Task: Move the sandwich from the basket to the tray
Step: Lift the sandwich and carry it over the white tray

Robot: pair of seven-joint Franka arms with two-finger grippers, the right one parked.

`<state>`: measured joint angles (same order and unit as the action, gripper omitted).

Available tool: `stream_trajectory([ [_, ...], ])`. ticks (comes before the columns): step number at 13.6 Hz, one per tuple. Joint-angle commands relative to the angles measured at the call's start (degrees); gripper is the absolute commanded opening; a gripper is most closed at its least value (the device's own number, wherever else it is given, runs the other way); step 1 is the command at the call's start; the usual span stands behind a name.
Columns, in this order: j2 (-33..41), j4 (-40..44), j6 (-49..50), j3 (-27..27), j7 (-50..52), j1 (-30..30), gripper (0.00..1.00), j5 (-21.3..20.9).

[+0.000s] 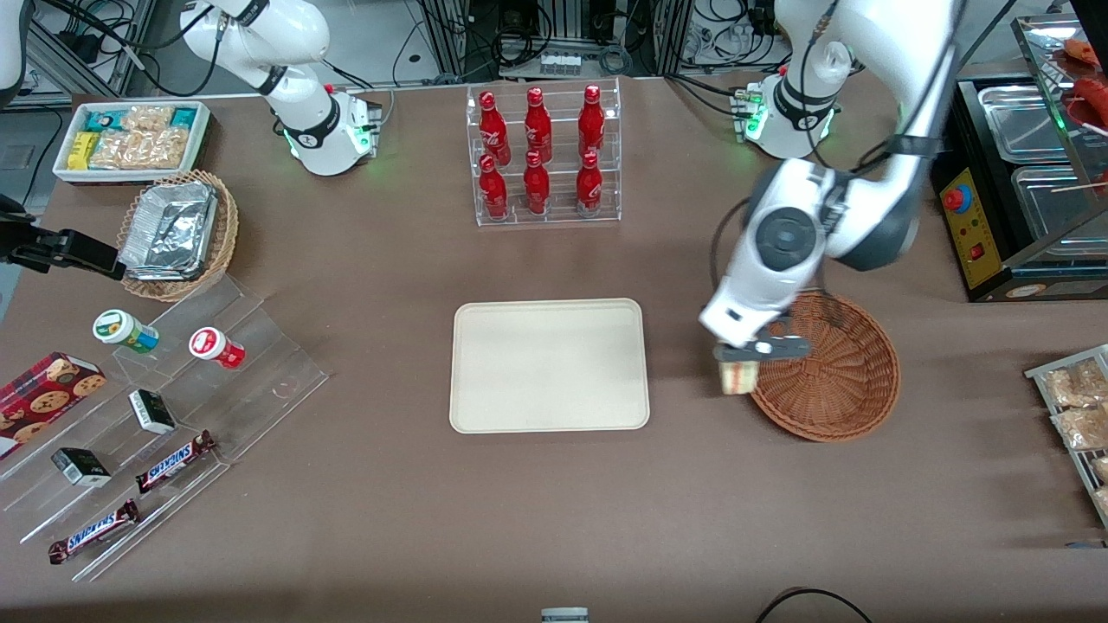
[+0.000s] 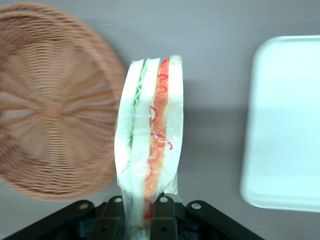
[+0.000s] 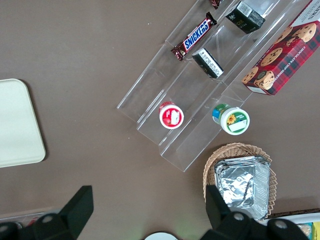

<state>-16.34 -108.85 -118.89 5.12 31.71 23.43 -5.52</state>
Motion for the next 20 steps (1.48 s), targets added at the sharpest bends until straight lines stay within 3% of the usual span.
stream_trajectory([
  [1, -7.46, 9.59, 1.65, -0.73, 3.61, 5.03, 0.0, 0.77],
  [8, -22.76, 28.07, 1.03, -0.73, 15.12, 11.9, 0.0, 0.77],
  [20, -28.13, 28.6, -2.93, 0.85, 12.33, 15.68, 0.0, 0.86],
])
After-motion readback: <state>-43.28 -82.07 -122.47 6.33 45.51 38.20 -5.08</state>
